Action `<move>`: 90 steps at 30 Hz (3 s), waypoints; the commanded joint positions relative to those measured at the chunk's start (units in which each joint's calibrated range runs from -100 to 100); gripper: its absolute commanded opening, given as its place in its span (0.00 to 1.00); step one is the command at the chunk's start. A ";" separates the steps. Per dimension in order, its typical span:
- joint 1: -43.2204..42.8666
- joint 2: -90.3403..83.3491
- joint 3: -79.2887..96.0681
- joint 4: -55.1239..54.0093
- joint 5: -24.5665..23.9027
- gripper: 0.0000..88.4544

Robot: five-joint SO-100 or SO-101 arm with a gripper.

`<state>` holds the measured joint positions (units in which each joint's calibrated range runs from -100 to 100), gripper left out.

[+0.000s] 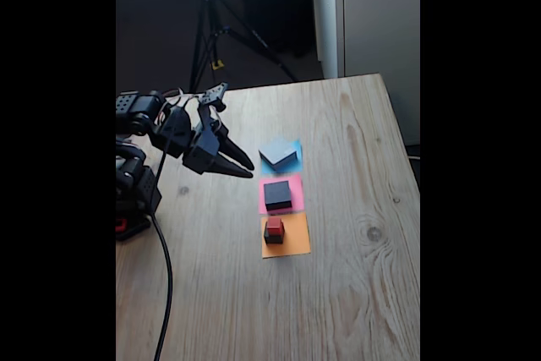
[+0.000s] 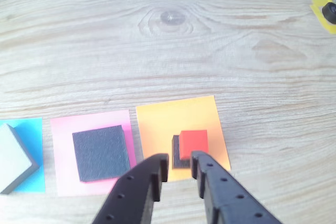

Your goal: Tower of hanoi

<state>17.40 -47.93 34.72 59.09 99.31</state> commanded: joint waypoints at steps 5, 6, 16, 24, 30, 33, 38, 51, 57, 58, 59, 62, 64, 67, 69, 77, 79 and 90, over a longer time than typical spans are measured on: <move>-4.40 -2.72 -20.27 19.22 0.69 0.00; -4.82 -2.94 -21.63 20.84 0.69 0.00; -8.66 -3.93 -26.45 26.34 0.69 0.02; -8.41 -8.17 -9.91 16.87 0.69 0.18; -7.24 -8.02 5.46 1.58 0.69 0.36; -6.66 -8.09 13.55 -7.41 0.69 0.42; -6.57 -8.70 27.64 -26.10 0.69 0.45; -5.07 0.01 50.91 -68.27 0.69 0.49; -4.82 8.34 55.37 -83.09 0.69 0.50; -4.65 9.62 55.55 -84.46 0.69 0.50; -4.40 11.06 55.73 -85.51 0.69 0.50; -4.07 15.60 56.19 -90.21 0.69 0.50; -4.07 18.93 56.28 -93.69 0.69 0.50; -3.98 24.01 56.64 -98.71 0.69 0.50; -3.65 27.56 56.82 -101.62 0.69 0.50; -2.81 40.05 55.73 -112.14 0.69 0.51; -2.81 43.08 55.00 -115.14 0.69 0.51; -3.32 54.06 50.73 -122.26 0.69 0.51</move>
<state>14.61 5.43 86.79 -61.01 99.31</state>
